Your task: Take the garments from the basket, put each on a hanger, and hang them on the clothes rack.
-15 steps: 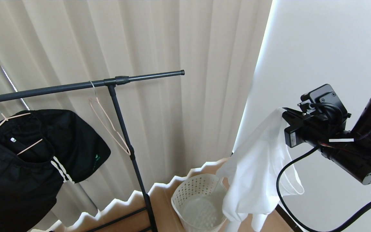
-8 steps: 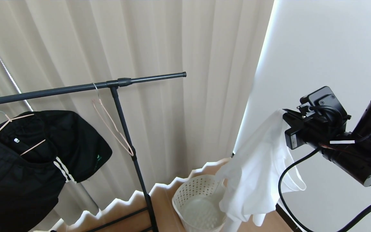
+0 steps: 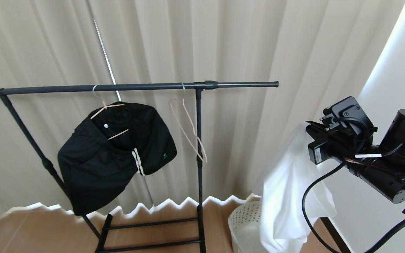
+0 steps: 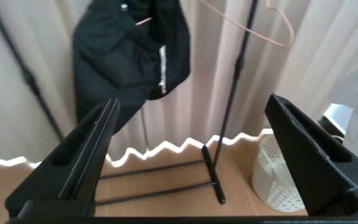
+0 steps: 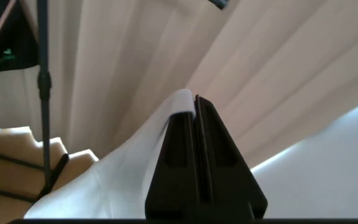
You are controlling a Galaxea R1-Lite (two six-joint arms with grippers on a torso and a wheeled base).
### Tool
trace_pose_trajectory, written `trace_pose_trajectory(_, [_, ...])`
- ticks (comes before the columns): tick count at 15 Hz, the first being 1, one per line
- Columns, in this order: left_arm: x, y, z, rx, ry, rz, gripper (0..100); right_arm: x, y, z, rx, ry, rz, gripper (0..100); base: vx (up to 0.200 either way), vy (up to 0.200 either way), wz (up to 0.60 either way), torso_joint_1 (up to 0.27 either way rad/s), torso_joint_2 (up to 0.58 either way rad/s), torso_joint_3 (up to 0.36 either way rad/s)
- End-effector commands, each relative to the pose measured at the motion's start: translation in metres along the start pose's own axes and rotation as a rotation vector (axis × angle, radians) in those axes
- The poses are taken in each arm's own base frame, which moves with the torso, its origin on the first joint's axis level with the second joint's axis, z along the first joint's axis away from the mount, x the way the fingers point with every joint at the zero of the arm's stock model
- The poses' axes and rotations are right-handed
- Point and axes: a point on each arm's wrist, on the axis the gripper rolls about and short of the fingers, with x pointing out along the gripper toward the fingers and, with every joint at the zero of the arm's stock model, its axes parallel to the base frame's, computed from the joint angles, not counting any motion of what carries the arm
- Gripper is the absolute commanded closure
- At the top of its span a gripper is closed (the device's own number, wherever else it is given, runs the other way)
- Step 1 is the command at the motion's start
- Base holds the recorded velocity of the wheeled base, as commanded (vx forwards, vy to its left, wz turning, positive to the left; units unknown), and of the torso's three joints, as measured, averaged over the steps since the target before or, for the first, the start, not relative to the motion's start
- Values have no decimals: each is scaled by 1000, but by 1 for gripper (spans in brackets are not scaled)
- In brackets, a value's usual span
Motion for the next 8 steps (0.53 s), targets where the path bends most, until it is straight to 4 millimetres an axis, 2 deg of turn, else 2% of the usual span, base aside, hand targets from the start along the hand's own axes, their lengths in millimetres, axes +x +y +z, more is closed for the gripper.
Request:
trace_pose_trajectory(1, [0, 0, 0, 0, 2, 0, 0, 0, 1, -1, -1, 6, 2, 100, -200, 0, 0, -2, -2, 7])
trace_pose_trajectory(4, [0, 0, 0, 0, 2, 0, 0, 1, 1, -2, -1, 7, 2, 100, -200, 0, 0, 7, 4, -1])
trace_pose_trajectory(5, [0, 0, 0, -5, 0, 1, 0, 1, 1, -2, -2, 8, 3, 100, -200, 200, 0, -2, 2, 7])
trace_pose_trajectory(8, [0, 0, 0, -5, 0, 0, 0, 1, 1, -2, -3, 8, 3, 100, 0, 200, 0, -1, -1, 6])
